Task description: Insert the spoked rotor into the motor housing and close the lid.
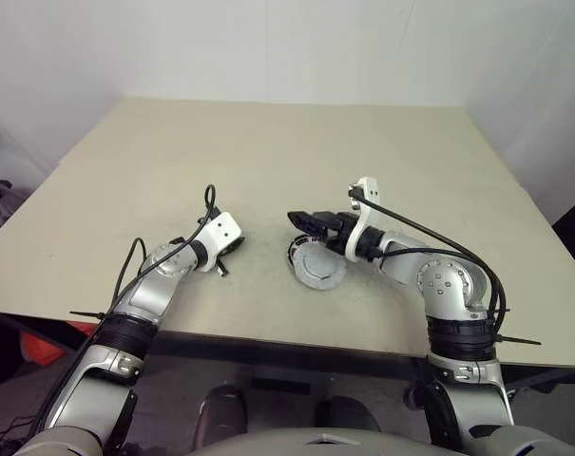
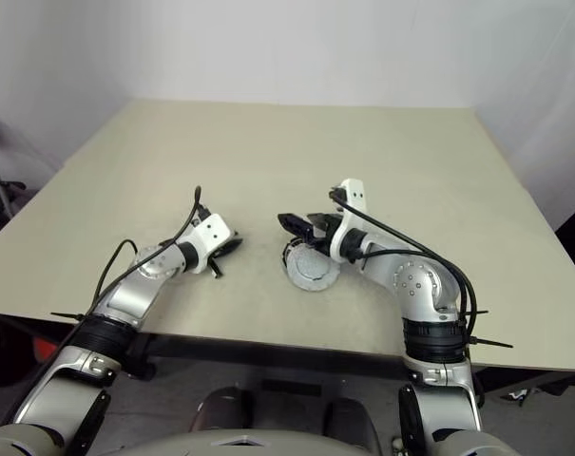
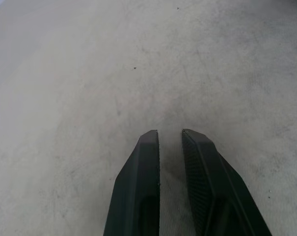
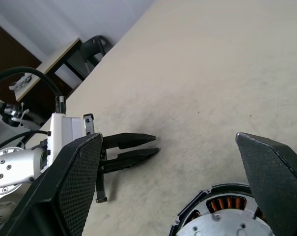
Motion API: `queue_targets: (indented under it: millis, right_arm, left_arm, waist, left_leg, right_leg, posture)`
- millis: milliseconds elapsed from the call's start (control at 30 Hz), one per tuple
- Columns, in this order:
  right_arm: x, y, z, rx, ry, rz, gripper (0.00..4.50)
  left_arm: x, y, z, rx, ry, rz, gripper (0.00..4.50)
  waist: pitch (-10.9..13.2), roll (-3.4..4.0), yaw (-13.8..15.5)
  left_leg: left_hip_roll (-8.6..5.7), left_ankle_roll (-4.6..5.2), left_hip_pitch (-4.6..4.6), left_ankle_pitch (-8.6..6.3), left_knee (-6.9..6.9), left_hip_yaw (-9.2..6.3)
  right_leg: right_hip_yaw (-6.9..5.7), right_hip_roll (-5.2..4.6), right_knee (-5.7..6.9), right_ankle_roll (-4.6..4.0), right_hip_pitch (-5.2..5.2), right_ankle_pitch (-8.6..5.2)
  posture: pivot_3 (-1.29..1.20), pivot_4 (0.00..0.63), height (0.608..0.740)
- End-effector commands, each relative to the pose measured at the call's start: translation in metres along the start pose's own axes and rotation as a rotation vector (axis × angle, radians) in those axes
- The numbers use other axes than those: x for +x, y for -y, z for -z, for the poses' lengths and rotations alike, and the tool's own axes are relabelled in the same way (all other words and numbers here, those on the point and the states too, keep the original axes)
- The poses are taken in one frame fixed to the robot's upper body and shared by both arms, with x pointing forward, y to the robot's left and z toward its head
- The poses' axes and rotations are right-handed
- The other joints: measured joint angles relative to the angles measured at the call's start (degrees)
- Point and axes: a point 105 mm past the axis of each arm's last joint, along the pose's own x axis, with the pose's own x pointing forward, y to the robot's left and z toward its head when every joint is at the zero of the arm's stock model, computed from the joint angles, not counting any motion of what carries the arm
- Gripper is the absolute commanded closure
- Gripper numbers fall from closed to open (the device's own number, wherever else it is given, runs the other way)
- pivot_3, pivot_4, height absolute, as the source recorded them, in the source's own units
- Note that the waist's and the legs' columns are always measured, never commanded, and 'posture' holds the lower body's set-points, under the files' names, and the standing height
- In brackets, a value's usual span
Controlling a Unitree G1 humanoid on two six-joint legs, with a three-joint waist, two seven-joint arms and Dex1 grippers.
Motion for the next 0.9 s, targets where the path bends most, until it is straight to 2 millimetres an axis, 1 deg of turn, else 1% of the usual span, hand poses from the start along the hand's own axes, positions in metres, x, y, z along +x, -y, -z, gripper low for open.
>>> queue_targets:
  millis: [33, 133, 200, 267, 367, 467, 567, 767, 900]
  right_arm:
    - [-0.003, -0.007, -0.018, -0.098, 0.054, -0.012, 0.04]
    - [-0.008, -0.004, -0.019, -0.344, 0.043, 0.011, 0.04]
    - [-0.012, -0.004, -0.009, -0.485, -0.015, -0.025, 0.04]
    - [-0.016, -0.004, 0.003, -0.563, -0.076, -0.073, 0.04]
    - [-0.018, -0.003, 0.014, -0.602, -0.121, -0.119, 0.04]
    - [-0.017, 0.000, 0.029, -0.643, -0.164, -0.148, 0.04]
    - [-0.015, 0.007, 0.039, -0.663, -0.190, -0.140, 0.04]
    - [-0.014, 0.018, 0.049, -0.672, -0.215, -0.111, 0.04]
    - [-0.018, 0.026, 0.050, -0.666, -0.217, -0.081, 0.04]
  left_arm:
    - [-0.001, -0.011, -0.008, 0.024, 0.021, -0.032, 3.67]
    - [-0.001, -0.011, -0.009, 0.021, 0.025, -0.032, 3.67]
    - [-0.001, -0.010, -0.011, 0.004, 0.037, -0.026, 3.67]
    - [-0.002, -0.008, -0.017, -0.027, 0.064, -0.008, 3.67]
    - [-0.003, -0.009, -0.022, -0.025, 0.083, 0.003, 3.67]
    - [-0.004, -0.009, -0.021, -0.014, 0.085, 0.010, 3.67]
    - [-0.007, -0.008, -0.031, -0.048, 0.136, 0.035, 3.67]
    - [-0.011, -0.006, -0.044, -0.102, 0.198, 0.078, 3.67]
    - [-0.011, -0.002, -0.042, -0.100, 0.192, 0.088, 3.67]
  waist:
    - [0.00, 0.00, 0.00]
    - [0.00, 0.00, 0.07]
    - [0.00, -0.01, 0.21]
    - [0.00, -0.02, 0.21]
    - [0.01, -0.02, 0.15]
    - [0.01, -0.03, 0.08]
    - [-0.01, -0.05, 0.14]
    - [0.00, -0.06, 0.12]
    - [-0.01, -0.07, 0.12]
  left_leg:
    - [0.00, 0.00, 0.00, 0.00, 0.00, 0.00]
    - [0.00, 0.00, -0.01, 0.00, 0.06, -0.01]
    - [0.00, 0.02, -0.03, -0.01, 0.09, -0.01]
    - [0.01, 0.04, -0.02, -0.02, 0.11, -0.01]
    - [0.02, 0.06, -0.02, -0.04, 0.12, -0.01]
    - [0.03, 0.11, -0.02, -0.06, 0.21, -0.02]
    - [0.02, 0.15, -0.01, -0.08, 0.27, -0.01]
    - [0.02, 0.22, -0.02, -0.12, 0.37, 0.00]
    - [0.03, 0.24, -0.01, -0.13, 0.37, 0.00]
  right_leg:
    - [0.00, 0.00, 0.00, 0.00, 0.00, 0.00]
    - [0.00, 0.00, 0.02, 0.00, 0.02, 0.00]
    - [0.00, 0.00, 0.01, 0.02, 0.04, 0.01]
    - [0.00, 0.00, 0.01, 0.04, 0.07, 0.01]
    - [0.00, 0.01, 0.02, 0.02, 0.06, 0.00]
    - [0.00, 0.01, 0.08, 0.01, 0.05, 0.00]
    - [0.00, 0.00, 0.08, 0.00, 0.11, -0.01]
    - [0.00, 0.00, 0.15, -0.02, 0.12, -0.01]
    - [0.00, 0.00, 0.15, -0.02, 0.12, -0.01]
  posture:
    - [0.00, 0.000, 0.740]
    - [0.00, 0.000, 0.740]
    - [0.00, 0.000, 0.740]
    - [0.00, 0.000, 0.740]
    - [0.00, 0.000, 0.740]
    - [0.00, 0.000, 0.740]
    - [0.00, 0.000, 0.740]
    - [0.00, 0.000, 0.740]
    - [0.00, 0.000, 0.740]
